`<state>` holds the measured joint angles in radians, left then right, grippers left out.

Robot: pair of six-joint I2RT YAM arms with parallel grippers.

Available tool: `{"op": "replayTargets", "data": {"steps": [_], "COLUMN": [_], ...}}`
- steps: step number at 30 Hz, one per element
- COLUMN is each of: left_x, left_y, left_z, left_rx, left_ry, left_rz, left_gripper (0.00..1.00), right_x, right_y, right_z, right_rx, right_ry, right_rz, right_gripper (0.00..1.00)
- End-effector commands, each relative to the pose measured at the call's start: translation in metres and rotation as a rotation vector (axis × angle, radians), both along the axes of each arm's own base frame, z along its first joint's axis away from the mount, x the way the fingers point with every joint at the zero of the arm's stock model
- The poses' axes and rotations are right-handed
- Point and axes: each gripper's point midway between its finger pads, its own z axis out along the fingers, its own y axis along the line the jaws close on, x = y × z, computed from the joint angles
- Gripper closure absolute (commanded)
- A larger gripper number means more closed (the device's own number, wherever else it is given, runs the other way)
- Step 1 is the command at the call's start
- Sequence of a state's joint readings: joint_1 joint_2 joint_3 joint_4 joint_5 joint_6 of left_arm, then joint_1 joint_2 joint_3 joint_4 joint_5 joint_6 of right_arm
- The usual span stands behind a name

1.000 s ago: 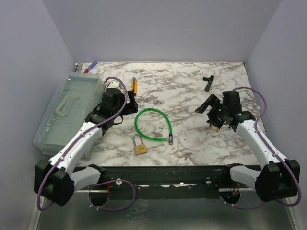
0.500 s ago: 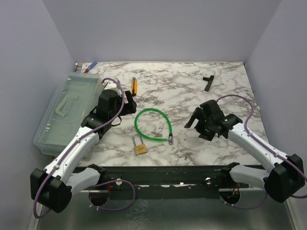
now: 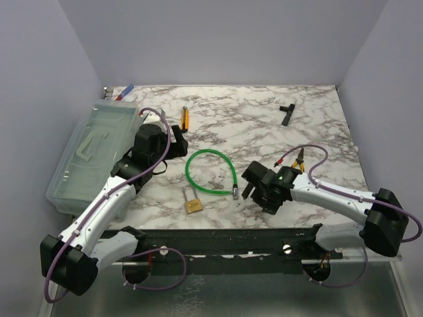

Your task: Unlock with the key

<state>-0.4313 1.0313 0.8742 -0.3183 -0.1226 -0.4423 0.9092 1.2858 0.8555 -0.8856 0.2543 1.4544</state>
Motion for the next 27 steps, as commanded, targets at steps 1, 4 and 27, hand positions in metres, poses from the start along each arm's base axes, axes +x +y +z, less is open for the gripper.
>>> {"op": "replayTargets", "data": {"steps": [1,4,27], "left_x": [-0.002,-0.002,0.0], "left_y": [0.001,0.002,0.0], "left_z": [0.002,0.001,-0.003], "left_rx": [0.018,0.024,0.034], "left_ry": [-0.024,-0.023,-0.01], "left_rz": [-0.006,-0.002,-0.002], "left_gripper": [0.15,0.15,0.16], "right_x": [-0.005,-0.006,-0.011], "right_y": [-0.013,-0.015,-0.006], "right_z": [-0.008,-0.014,-0.039], "right_rx": [-0.072,-0.069,-0.015], "right_ry": [0.003,0.0,0.027], "right_rz": [-0.139,-0.153,-0.161], "right_gripper": [0.24,0.36,0.57]}}
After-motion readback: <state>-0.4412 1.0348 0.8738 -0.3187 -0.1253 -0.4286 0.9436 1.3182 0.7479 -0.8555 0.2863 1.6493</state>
